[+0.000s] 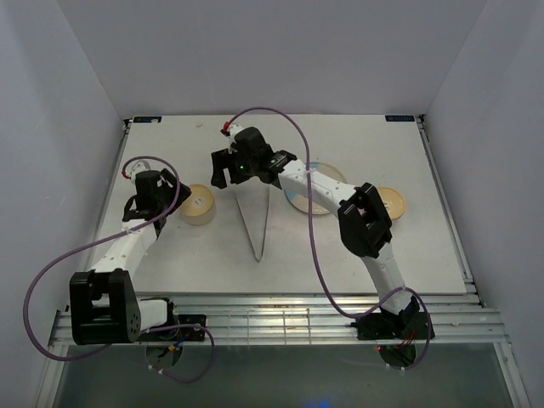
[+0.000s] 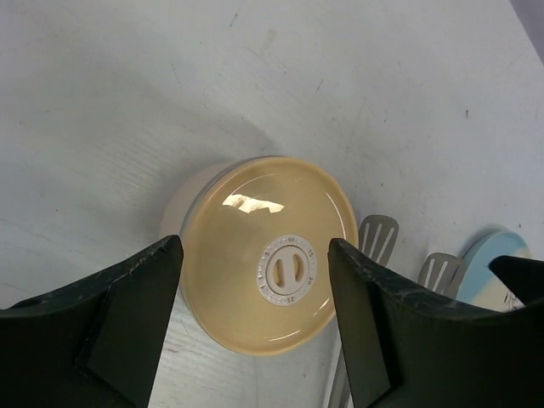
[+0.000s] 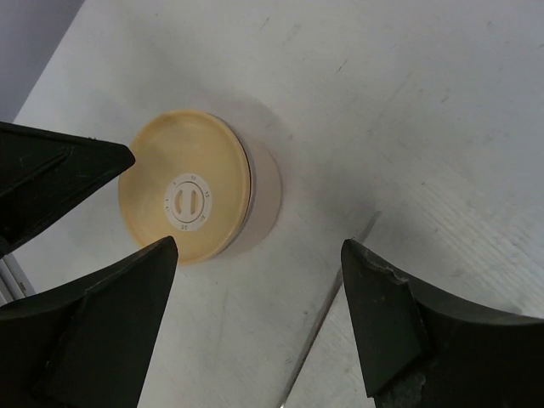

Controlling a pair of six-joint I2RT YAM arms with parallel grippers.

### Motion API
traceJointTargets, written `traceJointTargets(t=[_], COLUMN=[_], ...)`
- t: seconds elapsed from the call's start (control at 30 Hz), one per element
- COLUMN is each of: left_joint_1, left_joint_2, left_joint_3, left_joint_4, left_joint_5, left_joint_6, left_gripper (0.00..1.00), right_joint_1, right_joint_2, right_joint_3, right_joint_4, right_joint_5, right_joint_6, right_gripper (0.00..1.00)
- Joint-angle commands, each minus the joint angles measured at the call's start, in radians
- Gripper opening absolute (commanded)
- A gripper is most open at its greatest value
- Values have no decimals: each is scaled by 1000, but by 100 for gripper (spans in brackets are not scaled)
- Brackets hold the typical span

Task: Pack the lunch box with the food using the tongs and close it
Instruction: Close the box lid on the packing box, then pick up the packing box from the center of the board.

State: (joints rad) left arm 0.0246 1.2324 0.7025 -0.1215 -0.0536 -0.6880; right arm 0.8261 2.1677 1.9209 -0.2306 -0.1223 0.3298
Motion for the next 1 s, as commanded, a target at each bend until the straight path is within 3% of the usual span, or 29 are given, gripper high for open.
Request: traceJointTargets(t=[0.0,0.2,0.7,0.97], left_joint_1=[9,24,28,40], left_joint_2=[13,25,2,29], left_joint_3=[-4,-66,-132,-127], left_joint_4=[3,71,109,154], left_joint_5=[-11,41,6,40], left_joint_6=[10,4,15,19], left_gripper=[79,73,71,71], right_joint_1=[19,22,33,41], right_joint_2=[43,87,159,210], right_joint_3=[99,75,67,84], right_joint_4=[-33,-16,91,155], right_joint_5=[-43,-82,-200,-143], right_joint_6=[-8,-63,-34,49], right_gripper=[84,82,73,71])
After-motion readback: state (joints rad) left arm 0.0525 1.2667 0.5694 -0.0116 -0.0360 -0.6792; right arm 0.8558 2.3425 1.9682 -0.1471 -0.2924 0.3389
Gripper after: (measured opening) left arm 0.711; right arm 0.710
